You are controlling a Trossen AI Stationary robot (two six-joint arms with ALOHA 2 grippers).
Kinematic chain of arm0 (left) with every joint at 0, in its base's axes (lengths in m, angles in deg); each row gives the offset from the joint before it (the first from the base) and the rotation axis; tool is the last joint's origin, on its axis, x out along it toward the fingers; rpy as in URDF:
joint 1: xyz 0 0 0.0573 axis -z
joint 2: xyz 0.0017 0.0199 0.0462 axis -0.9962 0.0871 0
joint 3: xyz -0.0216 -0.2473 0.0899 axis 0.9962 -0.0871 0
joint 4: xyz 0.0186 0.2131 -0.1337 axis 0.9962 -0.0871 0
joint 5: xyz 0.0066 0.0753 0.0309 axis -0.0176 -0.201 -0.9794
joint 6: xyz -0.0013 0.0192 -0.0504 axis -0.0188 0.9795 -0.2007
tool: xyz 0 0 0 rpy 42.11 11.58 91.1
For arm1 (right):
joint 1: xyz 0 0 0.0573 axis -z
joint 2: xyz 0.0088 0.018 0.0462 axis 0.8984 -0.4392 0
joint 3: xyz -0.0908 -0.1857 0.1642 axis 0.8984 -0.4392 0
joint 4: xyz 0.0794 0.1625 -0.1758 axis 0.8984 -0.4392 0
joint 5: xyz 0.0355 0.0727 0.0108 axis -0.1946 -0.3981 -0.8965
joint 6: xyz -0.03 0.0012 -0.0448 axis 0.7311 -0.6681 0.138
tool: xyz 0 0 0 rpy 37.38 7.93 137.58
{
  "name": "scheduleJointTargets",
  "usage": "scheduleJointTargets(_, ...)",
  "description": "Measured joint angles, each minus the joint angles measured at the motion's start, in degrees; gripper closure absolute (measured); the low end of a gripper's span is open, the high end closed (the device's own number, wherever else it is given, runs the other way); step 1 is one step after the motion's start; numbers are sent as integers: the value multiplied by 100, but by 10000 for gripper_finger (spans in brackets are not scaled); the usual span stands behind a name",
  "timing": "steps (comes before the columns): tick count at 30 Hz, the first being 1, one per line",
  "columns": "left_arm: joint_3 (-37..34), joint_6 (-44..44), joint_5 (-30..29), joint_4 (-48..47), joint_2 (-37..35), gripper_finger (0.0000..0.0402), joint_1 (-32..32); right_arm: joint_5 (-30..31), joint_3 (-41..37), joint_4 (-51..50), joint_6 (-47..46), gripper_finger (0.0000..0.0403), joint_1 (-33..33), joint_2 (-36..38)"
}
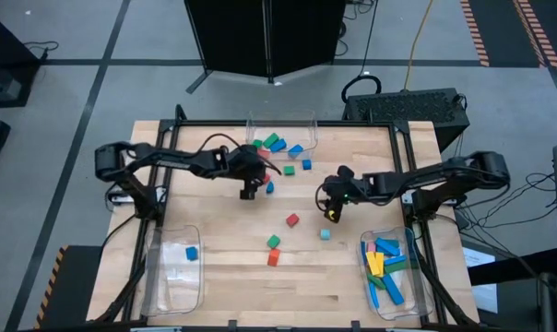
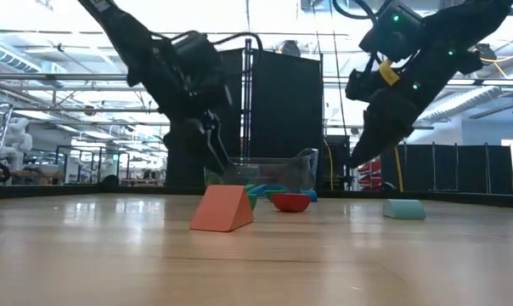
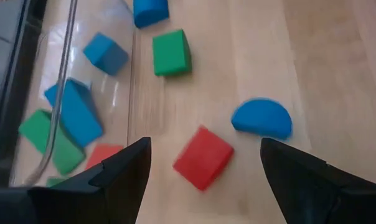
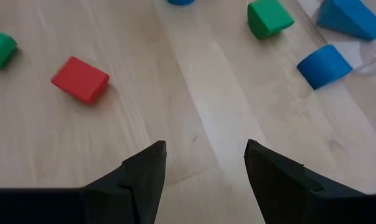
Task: Sort blocks by size
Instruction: Put the red half circle block into the bottom left transparent bin
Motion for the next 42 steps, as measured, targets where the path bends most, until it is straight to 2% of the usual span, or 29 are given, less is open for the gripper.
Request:
scheduleJointTargets(4,-2,126,240,256,298,100,-178,-15,0,60,7,193,-6,43)
scheduleJointTargets(13,-2,364,328,435,810,100,-419,-130,0,172,63,193,-97,43)
scheduleJointTargets(27,7,420,588,459,911,103,-523,-142,0,219,107,193,-151,41)
scheduleJointTargets(30,7,413,680,415,913,120,-525,-142,0,219,107,193,-151,39)
scheduleJointTargets(42,7,-81,825,259,915,229,-518,-142,0,223,109,193,-151,39)
